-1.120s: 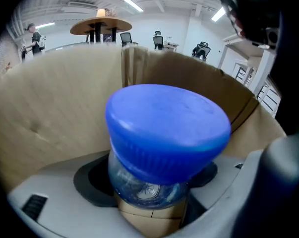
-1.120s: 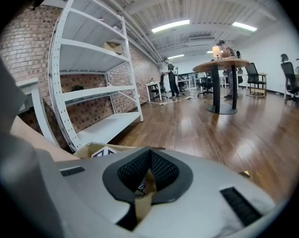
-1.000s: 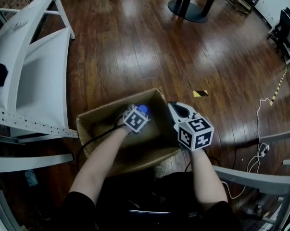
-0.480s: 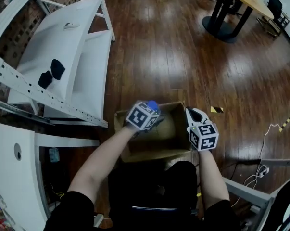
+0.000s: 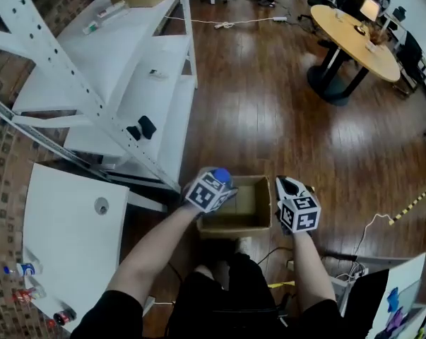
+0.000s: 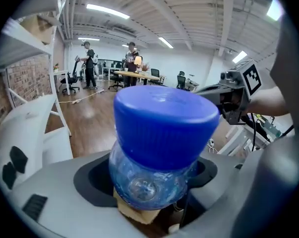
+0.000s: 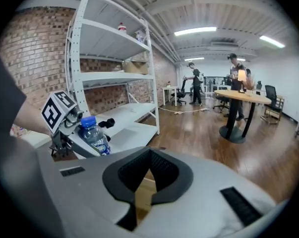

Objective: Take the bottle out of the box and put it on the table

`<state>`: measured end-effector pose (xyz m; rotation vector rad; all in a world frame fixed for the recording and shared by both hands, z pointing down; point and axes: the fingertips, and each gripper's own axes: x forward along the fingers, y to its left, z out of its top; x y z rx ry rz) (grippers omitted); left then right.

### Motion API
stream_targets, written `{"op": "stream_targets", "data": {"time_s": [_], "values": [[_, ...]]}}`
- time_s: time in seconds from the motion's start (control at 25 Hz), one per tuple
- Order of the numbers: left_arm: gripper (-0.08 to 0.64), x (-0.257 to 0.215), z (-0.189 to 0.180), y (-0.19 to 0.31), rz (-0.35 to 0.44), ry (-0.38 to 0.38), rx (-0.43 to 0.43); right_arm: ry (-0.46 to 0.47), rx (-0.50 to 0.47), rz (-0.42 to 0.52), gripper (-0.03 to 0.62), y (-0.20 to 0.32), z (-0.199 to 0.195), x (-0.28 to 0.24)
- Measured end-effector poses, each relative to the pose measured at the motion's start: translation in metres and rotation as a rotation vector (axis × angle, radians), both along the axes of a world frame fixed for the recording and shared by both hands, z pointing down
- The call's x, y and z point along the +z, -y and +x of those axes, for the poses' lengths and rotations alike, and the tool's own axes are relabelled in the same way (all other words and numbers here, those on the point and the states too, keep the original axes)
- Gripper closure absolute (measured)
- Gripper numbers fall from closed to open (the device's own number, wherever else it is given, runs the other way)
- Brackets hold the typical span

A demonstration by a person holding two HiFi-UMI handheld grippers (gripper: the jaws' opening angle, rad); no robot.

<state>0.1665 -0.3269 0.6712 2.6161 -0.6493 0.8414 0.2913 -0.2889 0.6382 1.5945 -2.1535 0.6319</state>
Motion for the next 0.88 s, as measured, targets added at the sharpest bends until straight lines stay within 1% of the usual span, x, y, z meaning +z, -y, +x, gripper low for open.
{"op": "stream_targets", "data": {"time_s": [0.04, 0.12, 0.24, 0.36, 0.44, 0.52, 0.64, 0.8, 0.88], "values": [[0.189, -0.024, -0.008, -0.007, 0.001, -0.006, -0.01, -0.01, -0.034, 0.004, 0.591, 0.0, -0.013, -0.021], [0.189, -0.074, -0.028, -0.012, 0.012, -0.026, -0.059, -0.022, -0.108, 0.031, 0.591, 0.009, -0.042, -0.064], [0.189, -0.144, -0.061, -0.023, 0.036, -0.034, -0.132, -0.025, -0.181, 0.069, 0.591, 0.01, -0.088, -0.118], [0.187, -0.207, -0.093, -0.032, 0.105, -0.024, -0.183, -0.016, -0.254, 0.107, 0.591, 0.003, -0.133, -0.162], [0.189, -0.24, -0.12, -0.034, 0.16, -0.014, -0.238, -0.011, -0.323, 0.135, 0.591, 0.001, -0.164, -0.186], [0.189, -0.266, -0.151, -0.037, 0.194, -0.018, -0.31, -0.01, -0.398, 0.157, 0.591, 0.0, -0.196, -0.203], [0.189, -0.293, -0.187, -0.051, 0.213, -0.029, -0.398, -0.006, -0.495, 0.181, 0.591, -0.005, -0.234, -0.218], [0.189, -0.307, -0.247, -0.071, 0.23, 0.021, -0.528, 0.013, -0.652, 0.213, 0.591, -0.008, -0.3, -0.236], [0.189, -0.31, -0.277, -0.084, 0.23, 0.033, -0.604, 0.01, -0.737, 0.22, 0.591, -0.013, -0.332, -0.243]]}}
